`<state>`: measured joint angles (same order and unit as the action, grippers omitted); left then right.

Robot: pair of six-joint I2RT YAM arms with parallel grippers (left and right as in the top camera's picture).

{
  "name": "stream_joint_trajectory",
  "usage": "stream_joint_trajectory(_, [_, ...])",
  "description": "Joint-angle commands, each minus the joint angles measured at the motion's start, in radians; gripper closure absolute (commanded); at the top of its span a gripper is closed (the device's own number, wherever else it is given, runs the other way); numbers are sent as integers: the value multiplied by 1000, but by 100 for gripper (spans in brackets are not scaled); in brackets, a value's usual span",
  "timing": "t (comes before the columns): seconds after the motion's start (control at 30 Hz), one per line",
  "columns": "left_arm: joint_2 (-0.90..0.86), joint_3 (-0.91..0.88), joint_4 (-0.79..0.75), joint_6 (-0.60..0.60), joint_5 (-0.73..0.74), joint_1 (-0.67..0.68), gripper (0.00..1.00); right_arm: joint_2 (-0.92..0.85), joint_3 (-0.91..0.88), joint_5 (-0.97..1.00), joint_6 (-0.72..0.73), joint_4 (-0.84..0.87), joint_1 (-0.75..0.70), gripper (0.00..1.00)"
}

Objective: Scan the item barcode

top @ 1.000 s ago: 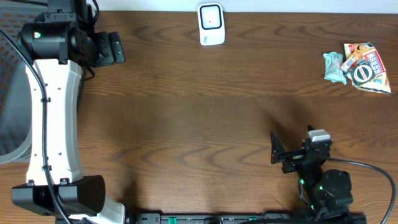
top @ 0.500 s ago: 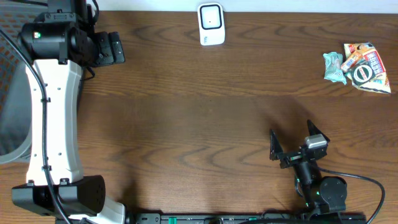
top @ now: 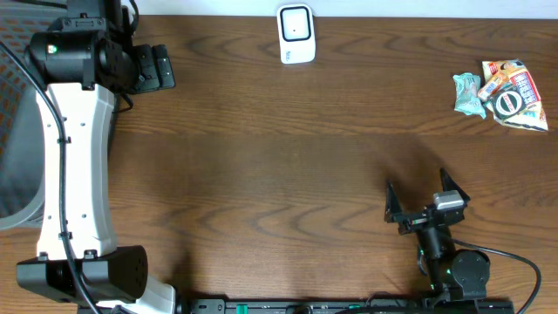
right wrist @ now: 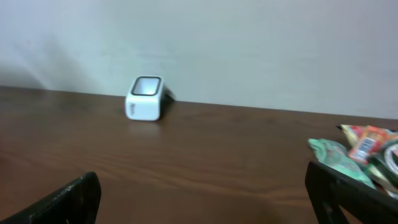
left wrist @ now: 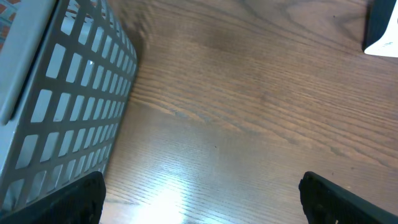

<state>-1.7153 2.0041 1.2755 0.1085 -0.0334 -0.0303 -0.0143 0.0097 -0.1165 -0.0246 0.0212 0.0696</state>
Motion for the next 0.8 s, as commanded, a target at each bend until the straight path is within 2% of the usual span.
stream_joint_trajectory(0.0, [-4, -4, 0, 9, -16, -4, 2, 10, -5, -3, -13, -39, -38, 1])
stream_joint_trajectory(0.07, [-4, -4, 0, 9, -16, -4, 2, 10, -5, -1, -14, -88, -43, 1])
stream_joint_trajectory(0.47, [-4, -4, 0, 9, -16, -4, 2, 10, -5, 18, -13, -89, -43, 1])
stream_joint_trajectory(0.63, [-4, -4, 0, 9, -16, -4, 2, 10, -4, 58, 77, -96, -43, 1])
stream_joint_trajectory(0.77, [-4, -4, 0, 9, -16, -4, 2, 10, -3, 81, 71, -100, -43, 1])
